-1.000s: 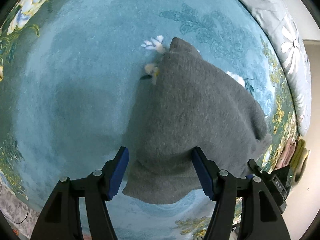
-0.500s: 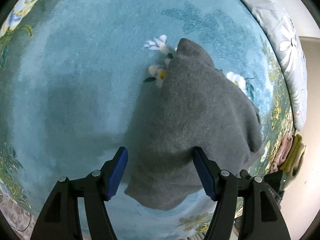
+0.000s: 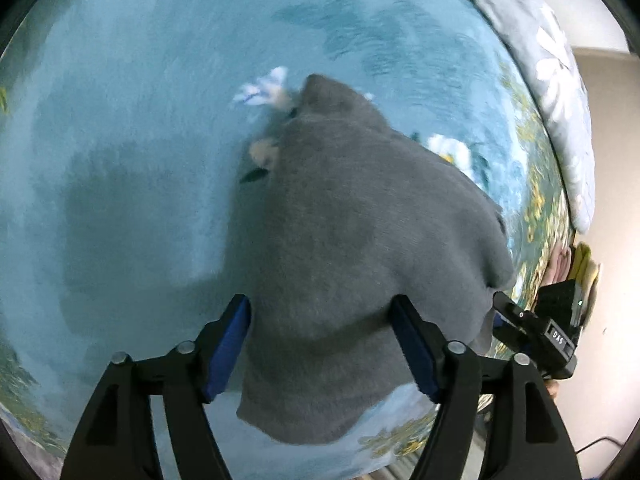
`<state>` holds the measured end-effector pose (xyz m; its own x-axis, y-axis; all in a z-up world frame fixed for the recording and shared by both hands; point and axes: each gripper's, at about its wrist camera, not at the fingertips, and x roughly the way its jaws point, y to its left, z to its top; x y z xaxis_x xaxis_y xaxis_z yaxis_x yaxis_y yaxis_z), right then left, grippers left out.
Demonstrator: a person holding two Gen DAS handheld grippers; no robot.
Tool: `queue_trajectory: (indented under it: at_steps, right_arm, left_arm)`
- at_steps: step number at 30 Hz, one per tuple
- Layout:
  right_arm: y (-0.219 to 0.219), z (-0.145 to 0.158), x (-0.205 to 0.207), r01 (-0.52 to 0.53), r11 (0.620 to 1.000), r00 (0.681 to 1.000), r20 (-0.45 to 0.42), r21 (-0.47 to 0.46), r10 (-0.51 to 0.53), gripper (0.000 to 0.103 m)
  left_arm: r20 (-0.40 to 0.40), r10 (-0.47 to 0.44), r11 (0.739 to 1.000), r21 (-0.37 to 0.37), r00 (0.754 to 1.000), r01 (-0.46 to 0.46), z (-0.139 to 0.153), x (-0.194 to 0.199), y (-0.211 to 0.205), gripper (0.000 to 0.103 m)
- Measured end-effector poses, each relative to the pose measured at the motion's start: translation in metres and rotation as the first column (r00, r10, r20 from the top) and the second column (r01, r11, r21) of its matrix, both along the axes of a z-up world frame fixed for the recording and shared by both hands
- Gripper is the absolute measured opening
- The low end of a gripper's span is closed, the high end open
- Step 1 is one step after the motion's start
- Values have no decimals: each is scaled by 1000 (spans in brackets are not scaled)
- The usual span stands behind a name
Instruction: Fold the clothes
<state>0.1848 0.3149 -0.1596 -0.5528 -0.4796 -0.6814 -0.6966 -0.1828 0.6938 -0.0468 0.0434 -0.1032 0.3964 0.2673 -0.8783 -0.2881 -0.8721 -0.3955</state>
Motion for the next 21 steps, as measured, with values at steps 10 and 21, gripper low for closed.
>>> queue_trajectory:
  at_steps: [10,21]
  right_arm:
    - [-10,-10,-26,-16,1000,1000,2,-18,16,58]
    - [-20,6,-15,125,992,988,90,-14,-123,26]
  left_arm:
    - [21,133,991,0,991,-133,-13,2,-12,82]
    - [-98,80,994,-67,992,-86,27,22,13,26]
